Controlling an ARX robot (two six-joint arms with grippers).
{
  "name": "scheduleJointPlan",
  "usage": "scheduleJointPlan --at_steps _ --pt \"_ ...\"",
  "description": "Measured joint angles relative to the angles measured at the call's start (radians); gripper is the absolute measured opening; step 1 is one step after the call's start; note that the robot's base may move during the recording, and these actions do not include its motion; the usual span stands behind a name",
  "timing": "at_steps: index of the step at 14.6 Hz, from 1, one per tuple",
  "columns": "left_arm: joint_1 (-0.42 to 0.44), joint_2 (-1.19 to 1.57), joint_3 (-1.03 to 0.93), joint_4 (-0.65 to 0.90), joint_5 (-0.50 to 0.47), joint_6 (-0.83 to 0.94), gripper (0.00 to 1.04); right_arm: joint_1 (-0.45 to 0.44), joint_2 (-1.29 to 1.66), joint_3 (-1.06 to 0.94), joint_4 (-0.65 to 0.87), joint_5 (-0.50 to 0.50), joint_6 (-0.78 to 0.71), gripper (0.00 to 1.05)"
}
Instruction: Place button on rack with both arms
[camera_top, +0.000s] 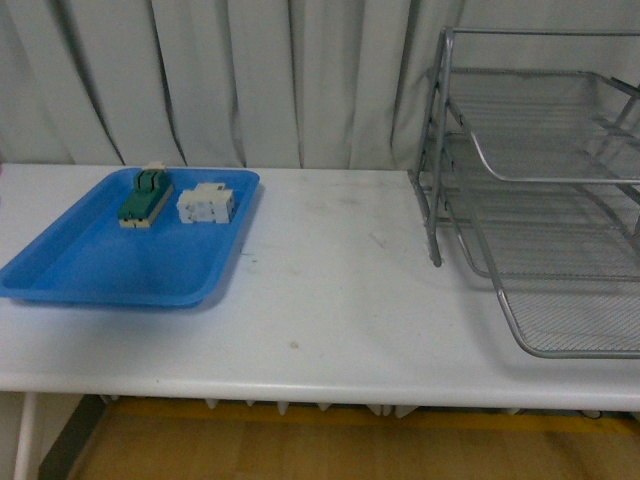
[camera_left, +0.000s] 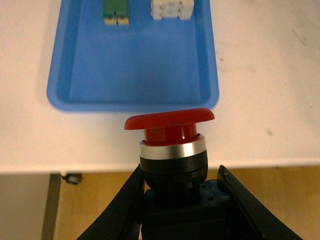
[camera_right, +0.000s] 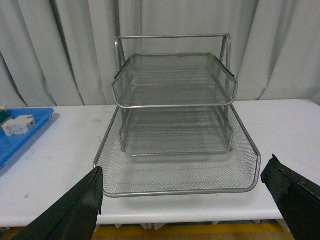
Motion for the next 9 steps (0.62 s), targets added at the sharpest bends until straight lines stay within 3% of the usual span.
scheduleJointPlan --at_steps 2,9 --pt "-0.045 -0.344 -0.23 -0.068 -0.04 -0.051 0.37 0.0 0.0 0.0 0.0 0.0 0.0 0.98" --pt "-0.036 -0.365 -0.219 -0.05 -0.06 -0.072 0.37 0.0 0.001 0.0 0.0 -0.001 0.0 0.98"
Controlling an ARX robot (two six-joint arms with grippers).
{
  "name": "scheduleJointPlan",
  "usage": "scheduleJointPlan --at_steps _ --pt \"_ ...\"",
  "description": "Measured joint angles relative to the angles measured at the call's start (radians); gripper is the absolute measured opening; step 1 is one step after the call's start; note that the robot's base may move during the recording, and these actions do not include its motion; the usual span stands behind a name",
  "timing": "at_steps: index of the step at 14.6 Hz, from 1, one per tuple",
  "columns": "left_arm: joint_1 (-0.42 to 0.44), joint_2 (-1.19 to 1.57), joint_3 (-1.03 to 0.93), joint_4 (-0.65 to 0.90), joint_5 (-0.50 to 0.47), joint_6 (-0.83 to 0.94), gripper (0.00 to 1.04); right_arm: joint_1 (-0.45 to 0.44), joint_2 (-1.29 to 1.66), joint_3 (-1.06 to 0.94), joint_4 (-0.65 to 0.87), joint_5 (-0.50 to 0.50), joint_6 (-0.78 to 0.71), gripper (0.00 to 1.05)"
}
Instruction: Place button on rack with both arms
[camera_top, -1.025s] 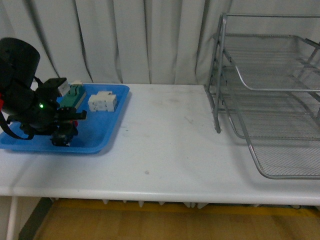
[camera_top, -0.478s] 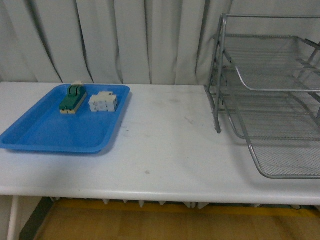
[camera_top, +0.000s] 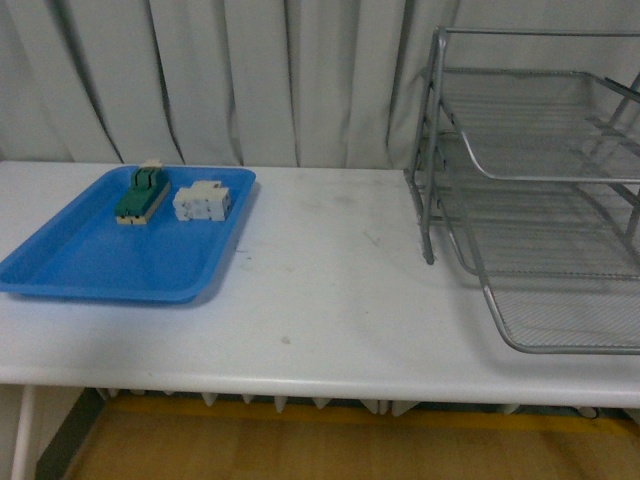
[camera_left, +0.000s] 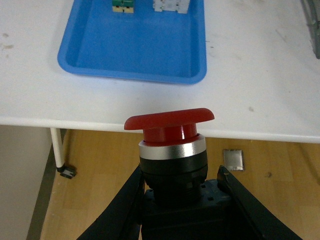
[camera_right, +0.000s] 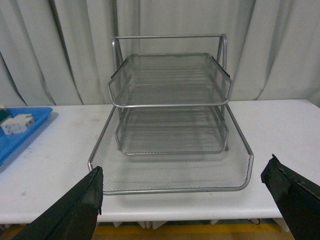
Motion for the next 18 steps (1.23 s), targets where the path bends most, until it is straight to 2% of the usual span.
scheduleJointPlan --at_steps 11,12,13,14,16,18 --pt "-0.003 0.0 0.0 0.0 0.004 0.0 0.37 0.0 0.0 0.0 -0.002 0.004 0.0 0.98" --pt "-0.035 0.005 -0.004 0.049 0.003 0.038 0.37 0.0 0.0 0.0 0.0 0.004 0.0 0.98" --pt "-0.129 0.096 0.023 0.154 -0.045 0.114 0.37 0.0 0.0 0.0 0.0 0.004 0.0 0.98" --pt "-0.238 0.239 0.084 0.247 -0.033 0.146 0.37 0.0 0.0 0.0 0.001 0.001 0.0 0.98" --pt "-0.329 0.445 0.206 0.333 0.014 0.16 0.37 0.0 0.0 0.0 0.0 0.001 0.0 0.98" --pt "-0.39 0.716 0.397 0.329 0.057 0.201 0.37 0.0 0.0 0.0 0.001 0.001 0.0 0.98"
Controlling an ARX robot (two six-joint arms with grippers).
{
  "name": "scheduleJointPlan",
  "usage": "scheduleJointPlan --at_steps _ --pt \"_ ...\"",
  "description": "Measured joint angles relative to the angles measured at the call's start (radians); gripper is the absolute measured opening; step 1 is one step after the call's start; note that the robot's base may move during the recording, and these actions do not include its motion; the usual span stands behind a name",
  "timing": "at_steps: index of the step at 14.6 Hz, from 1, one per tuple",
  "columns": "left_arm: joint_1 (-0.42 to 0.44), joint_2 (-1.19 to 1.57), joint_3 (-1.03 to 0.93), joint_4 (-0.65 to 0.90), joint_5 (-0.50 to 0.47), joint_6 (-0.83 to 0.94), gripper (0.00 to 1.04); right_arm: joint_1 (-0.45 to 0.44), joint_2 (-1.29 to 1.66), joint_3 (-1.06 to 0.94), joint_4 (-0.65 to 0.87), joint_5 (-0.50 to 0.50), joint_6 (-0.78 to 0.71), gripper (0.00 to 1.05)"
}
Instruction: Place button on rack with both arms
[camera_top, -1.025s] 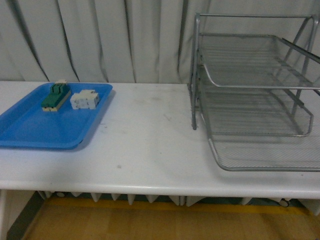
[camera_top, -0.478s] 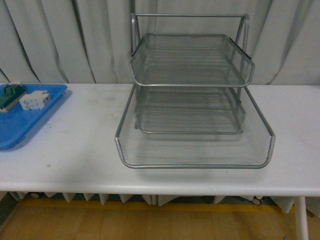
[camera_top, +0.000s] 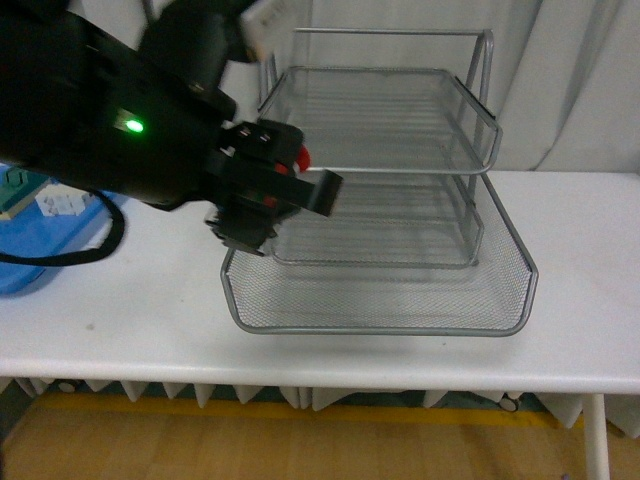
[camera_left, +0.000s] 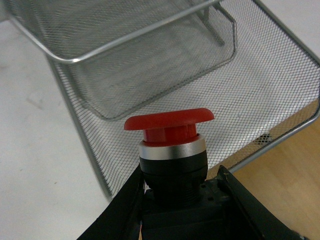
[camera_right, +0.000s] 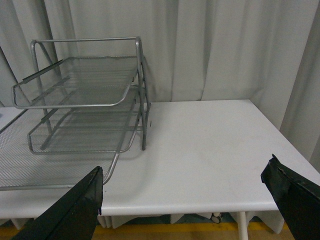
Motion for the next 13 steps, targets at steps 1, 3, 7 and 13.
scheduleJointPlan --at_steps 1,3,7,13 --pt "-0.013 0.124 0.082 -0.005 0.003 0.029 0.37 0.0 0.0 0.0 0.0 0.0 0.0 0.98" --pt "-0.033 0.326 0.239 -0.031 -0.014 0.052 0.37 0.0 0.0 0.0 0.0 0.0 0.0 0.98" --pt "-0.045 0.413 0.319 -0.021 -0.019 0.082 0.66 0.0 0.0 0.0 0.0 0.0 0.0 0.98" --pt "0.17 -0.232 -0.407 0.804 -0.344 -0.095 0.62 0.0 0.0 0.0 0.0 0.0 0.0 0.98"
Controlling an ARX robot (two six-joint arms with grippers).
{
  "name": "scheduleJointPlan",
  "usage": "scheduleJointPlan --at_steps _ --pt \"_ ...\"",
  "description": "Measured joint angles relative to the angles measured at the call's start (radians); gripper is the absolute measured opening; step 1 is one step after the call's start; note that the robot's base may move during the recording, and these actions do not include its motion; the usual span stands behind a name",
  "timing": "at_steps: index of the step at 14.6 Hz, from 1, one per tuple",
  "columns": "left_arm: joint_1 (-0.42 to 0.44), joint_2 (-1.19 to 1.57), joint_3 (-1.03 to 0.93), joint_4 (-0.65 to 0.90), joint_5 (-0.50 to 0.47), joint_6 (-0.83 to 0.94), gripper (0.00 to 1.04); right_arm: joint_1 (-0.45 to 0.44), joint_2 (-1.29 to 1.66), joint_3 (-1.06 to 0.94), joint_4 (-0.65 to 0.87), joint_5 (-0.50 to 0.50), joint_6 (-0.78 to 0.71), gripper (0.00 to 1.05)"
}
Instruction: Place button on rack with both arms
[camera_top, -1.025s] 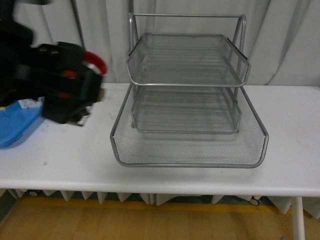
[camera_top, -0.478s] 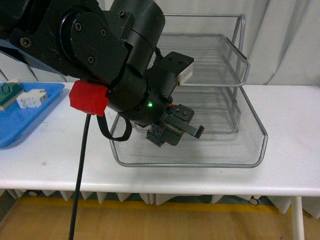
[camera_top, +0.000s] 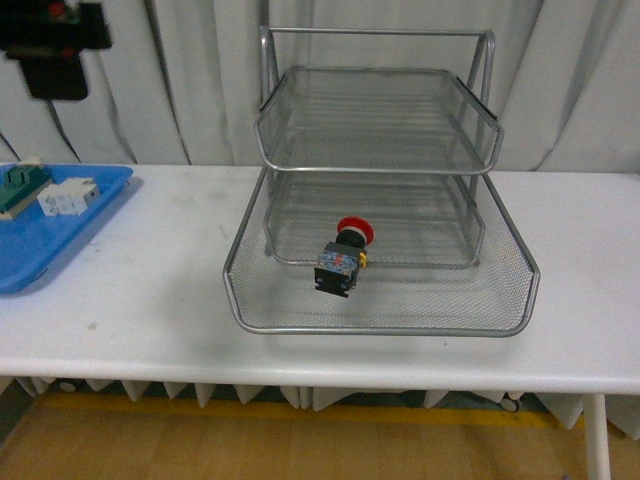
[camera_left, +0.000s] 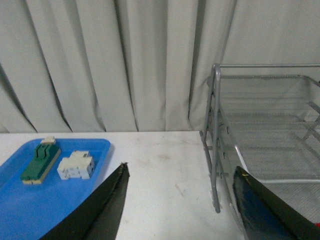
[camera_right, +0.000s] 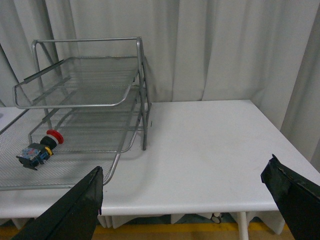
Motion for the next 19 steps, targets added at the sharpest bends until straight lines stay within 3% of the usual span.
scheduleJointPlan --at_steps 3,6,13,15,16,19 --pt "0.051 -0.112 -0.19 0.074 0.058 -0.02 0.29 0.0 0.0 0.0 0.0 0.0 0.0 0.98" --pt "0.098 -0.214 -0.279 0.077 0.092 -0.027 0.04 0.0 0.0 0.0 0.0 0.0 0.0 0.98" --pt "0.176 -0.477 -0.452 -0.033 0.177 -0.031 0.02 0.0 0.0 0.0 0.0 0.0 0.0 0.98" --pt "0.25 -0.56 -0.48 -0.084 0.244 -0.031 0.02 0.0 0.0 0.0 0.0 0.0 0.0 0.98" --pt "0.253 -0.572 -0.518 -0.019 0.249 -0.031 0.02 0.0 0.0 0.0 0.0 0.0 0.0 0.98" --pt "0.25 -0.604 -0.541 -0.084 0.252 -0.031 0.02 0.0 0.0 0.0 0.0 0.0 0.0 0.98"
